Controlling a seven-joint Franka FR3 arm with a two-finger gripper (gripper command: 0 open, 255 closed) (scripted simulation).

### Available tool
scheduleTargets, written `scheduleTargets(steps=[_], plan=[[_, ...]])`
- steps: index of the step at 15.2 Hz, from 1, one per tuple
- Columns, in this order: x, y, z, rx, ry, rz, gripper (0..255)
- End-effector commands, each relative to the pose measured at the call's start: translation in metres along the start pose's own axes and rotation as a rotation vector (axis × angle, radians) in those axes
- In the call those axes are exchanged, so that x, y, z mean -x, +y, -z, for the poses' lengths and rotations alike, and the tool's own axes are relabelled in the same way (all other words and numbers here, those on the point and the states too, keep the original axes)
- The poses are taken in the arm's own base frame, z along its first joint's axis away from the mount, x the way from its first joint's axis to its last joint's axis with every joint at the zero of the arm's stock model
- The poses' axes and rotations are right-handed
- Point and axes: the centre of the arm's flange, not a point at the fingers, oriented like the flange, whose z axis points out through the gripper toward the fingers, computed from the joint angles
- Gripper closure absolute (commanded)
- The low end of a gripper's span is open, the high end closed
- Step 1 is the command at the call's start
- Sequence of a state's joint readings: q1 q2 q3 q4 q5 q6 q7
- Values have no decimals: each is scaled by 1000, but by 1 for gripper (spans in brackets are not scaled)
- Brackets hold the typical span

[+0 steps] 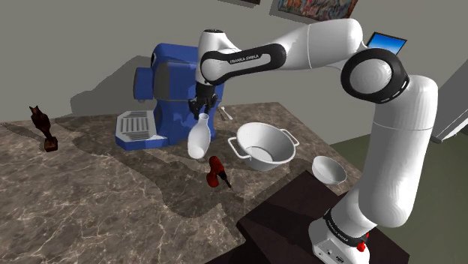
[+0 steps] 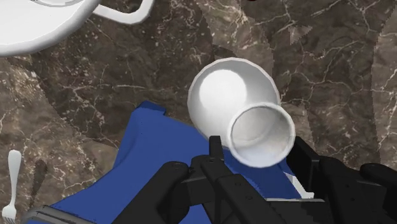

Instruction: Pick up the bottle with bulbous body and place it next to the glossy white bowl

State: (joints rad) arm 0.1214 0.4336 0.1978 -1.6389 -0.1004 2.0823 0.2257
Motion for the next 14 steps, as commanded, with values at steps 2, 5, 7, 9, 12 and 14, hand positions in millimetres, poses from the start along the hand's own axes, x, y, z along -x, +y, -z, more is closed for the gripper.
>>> scheduleTargets(steps=[2,5,7,9,12,14], plan=[[1,10,5,8,-42,-12,255],[1,10,20,8,-42,-12,255],[1,10,31,8,-42,-12,255],[0,10,42,8,-42,-12,255],[0,10,57,8,-42,-12,255],[0,10,68,8,-42,-12,255]])
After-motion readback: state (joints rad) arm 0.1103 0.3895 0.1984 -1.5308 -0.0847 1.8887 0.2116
